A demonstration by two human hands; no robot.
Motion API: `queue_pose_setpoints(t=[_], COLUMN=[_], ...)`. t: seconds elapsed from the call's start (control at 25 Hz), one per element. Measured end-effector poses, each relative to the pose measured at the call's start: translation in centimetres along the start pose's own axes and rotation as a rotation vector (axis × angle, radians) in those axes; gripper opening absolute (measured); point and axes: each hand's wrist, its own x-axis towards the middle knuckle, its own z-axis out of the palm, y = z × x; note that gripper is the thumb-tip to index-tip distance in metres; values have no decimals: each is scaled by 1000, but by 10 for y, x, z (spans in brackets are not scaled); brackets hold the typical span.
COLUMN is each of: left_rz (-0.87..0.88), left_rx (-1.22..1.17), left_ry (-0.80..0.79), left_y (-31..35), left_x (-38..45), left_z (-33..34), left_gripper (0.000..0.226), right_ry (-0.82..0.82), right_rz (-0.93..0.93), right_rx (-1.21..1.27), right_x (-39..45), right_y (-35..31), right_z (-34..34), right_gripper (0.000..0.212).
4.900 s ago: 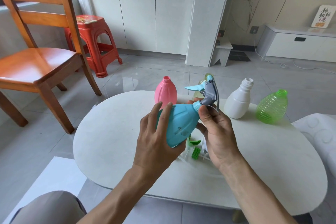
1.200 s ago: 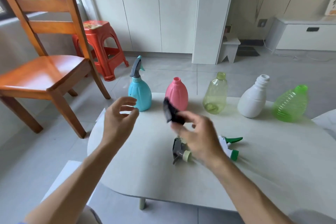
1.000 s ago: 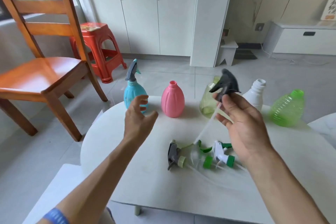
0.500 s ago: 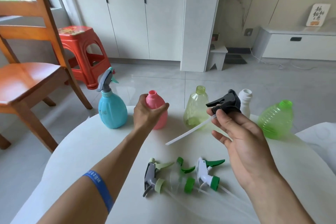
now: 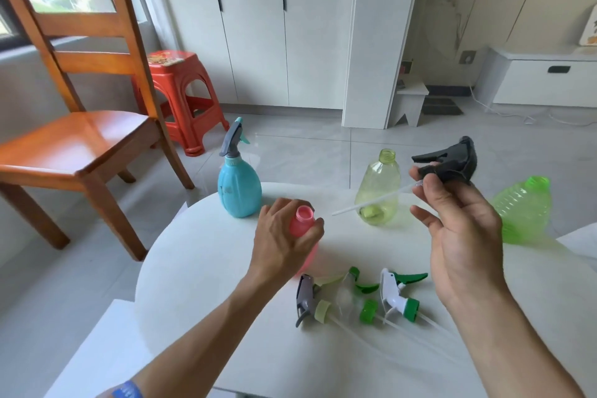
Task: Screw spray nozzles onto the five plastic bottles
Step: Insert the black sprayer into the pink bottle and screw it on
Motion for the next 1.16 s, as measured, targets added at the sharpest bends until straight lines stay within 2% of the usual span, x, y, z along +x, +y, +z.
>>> queue_pose_setpoints(t=[0.28, 0.4, 0.56, 0.76, 0.96, 1.16], left_rz=[174, 209, 242, 172, 34, 242], left_rx=[80, 127, 175, 108, 49, 221], left_ry=[-6, -80, -210, -160, -194, -27], left_y=[14, 10, -2, -11, -14, 7], left_x=[-19, -19, -18, -19, -25, -18], left_z=[1, 0, -6, -3, -4, -10], left_gripper=[19, 42, 79, 93, 100, 98], right_ry=[-185, -248, -315, -315, -310, -400], right_rz=[-122, -165, -32, 55, 87, 38], right_rx=[-96, -335, -371, -264, -240, -196], right_x=[-22, -26, -30, -32, -22, -14], right_y=[22, 36, 66, 85, 81, 58], right_z=[28, 28, 32, 35, 28, 22], right_gripper=[15, 20, 18, 24, 25, 25])
